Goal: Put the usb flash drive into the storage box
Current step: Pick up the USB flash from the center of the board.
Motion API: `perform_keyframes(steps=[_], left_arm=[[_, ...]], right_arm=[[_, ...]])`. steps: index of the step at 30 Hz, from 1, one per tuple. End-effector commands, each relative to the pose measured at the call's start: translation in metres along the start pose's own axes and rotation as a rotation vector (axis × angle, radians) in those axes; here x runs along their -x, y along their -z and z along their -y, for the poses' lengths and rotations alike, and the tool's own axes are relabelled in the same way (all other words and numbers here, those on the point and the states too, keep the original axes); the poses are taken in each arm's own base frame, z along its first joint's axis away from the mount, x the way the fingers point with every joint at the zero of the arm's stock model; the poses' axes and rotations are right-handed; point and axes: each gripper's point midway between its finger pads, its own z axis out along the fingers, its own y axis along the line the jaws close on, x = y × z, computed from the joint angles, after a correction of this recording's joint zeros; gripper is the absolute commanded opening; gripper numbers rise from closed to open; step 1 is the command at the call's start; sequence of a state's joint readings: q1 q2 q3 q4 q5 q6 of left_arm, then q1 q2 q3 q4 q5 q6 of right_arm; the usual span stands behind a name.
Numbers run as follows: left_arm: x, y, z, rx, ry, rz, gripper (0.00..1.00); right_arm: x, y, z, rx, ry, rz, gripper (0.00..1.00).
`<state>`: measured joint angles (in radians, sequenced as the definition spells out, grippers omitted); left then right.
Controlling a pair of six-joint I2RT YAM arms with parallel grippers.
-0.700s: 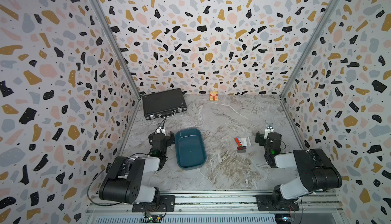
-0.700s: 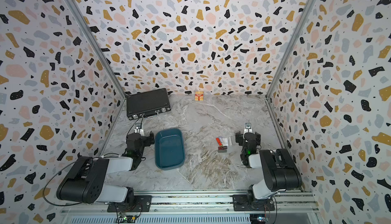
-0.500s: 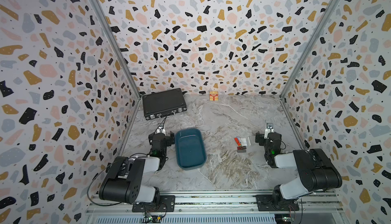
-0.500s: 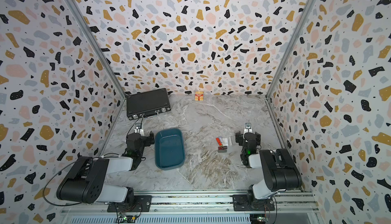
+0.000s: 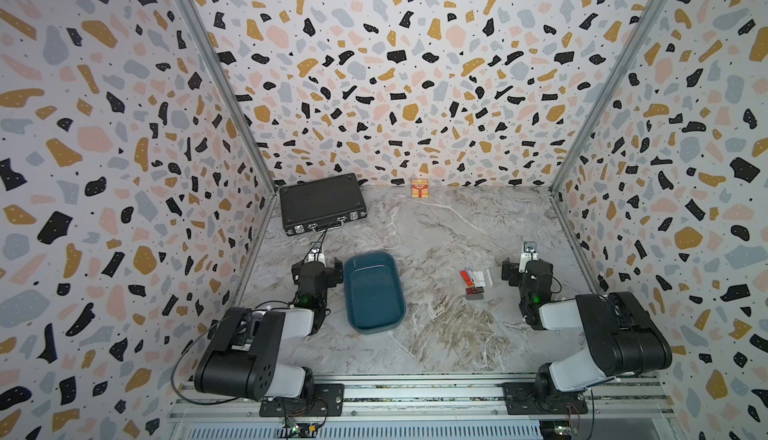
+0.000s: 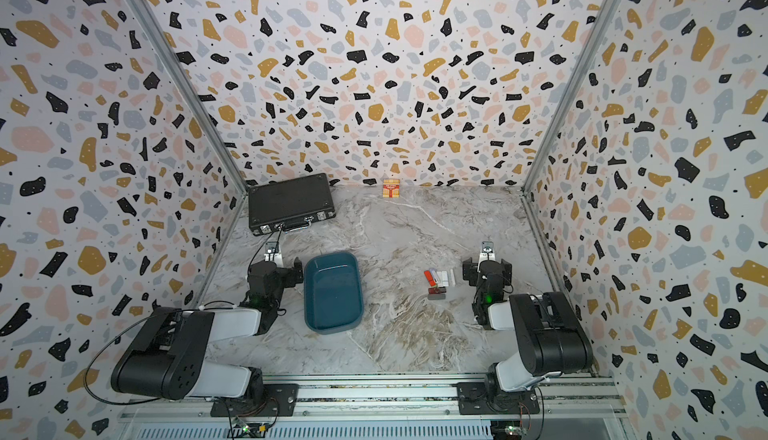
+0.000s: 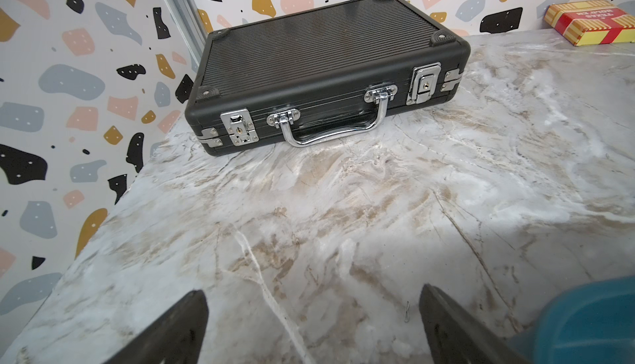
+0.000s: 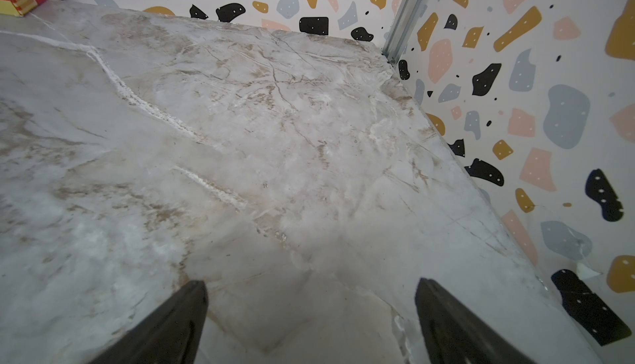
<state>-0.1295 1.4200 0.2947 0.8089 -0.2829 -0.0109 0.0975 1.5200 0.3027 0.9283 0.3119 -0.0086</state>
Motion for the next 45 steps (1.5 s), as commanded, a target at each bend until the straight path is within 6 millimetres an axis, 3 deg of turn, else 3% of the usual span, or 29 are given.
perform_keyframes(steps=[1,13,15,17,19,21,24,27,28,31,34,38,40,45], left_arm=[[0.017,-0.002,0.0,0.01,0.004,0.053,1.0],[0.017,-0.002,0.0,0.009,0.006,0.052,1.0],[0.02,0.001,-0.008,0.052,0.018,0.069,1.0],[0.036,0.019,-0.019,0.09,0.045,0.131,1.0],[0.058,0.041,-0.018,0.088,0.028,0.152,1.0],[0.083,0.067,-0.023,0.106,0.215,0.17,1.0],[0.107,0.096,-0.025,0.029,0.462,0.184,1.0],[0.096,0.125,-0.051,0.138,0.694,0.073,1.0],[0.096,0.133,-0.048,0.115,0.737,0.041,1.0],[0.129,0.16,-0.009,-0.162,0.563,-0.056,1.0],[0.116,0.189,0.013,-0.293,0.381,-0.3,1.0],[0.069,0.202,0.018,-0.302,0.275,-0.557,1.0],[0.06,0.202,0.022,-0.323,0.276,-0.569,0.99],[0.064,0.204,0.027,-0.373,0.295,-0.491,0.99]], right_arm=[[0.015,-0.004,0.004,-0.023,-0.009,0.037,1.0],[0.013,-0.005,0.012,-0.022,-0.056,0.024,1.0],[0.012,-0.006,0.014,-0.023,-0.06,0.023,1.0],[0.014,-0.004,0.014,-0.026,-0.057,0.029,1.0],[0.028,0.0,0.012,-0.026,-0.032,0.028,1.0],[0.049,0.008,0.01,-0.029,0.011,-0.027,1.0],[0.071,0.021,0.019,-0.052,-0.214,-0.111,1.0],[0.073,0.028,-0.011,0.111,-0.328,-0.229,1.0],[0.067,0.035,-0.021,0.165,-0.339,-0.311,1.0],[0.041,0.058,-0.044,0.281,-0.352,-0.547,0.95],[0.01,0.084,-0.062,0.367,-0.342,-0.727,0.9],[-0.02,0.099,-0.067,0.376,-0.288,-0.846,0.86],[-0.028,0.097,-0.067,0.371,-0.269,-0.87,0.85],[-0.036,0.087,-0.078,0.403,-0.23,-0.918,0.71]])
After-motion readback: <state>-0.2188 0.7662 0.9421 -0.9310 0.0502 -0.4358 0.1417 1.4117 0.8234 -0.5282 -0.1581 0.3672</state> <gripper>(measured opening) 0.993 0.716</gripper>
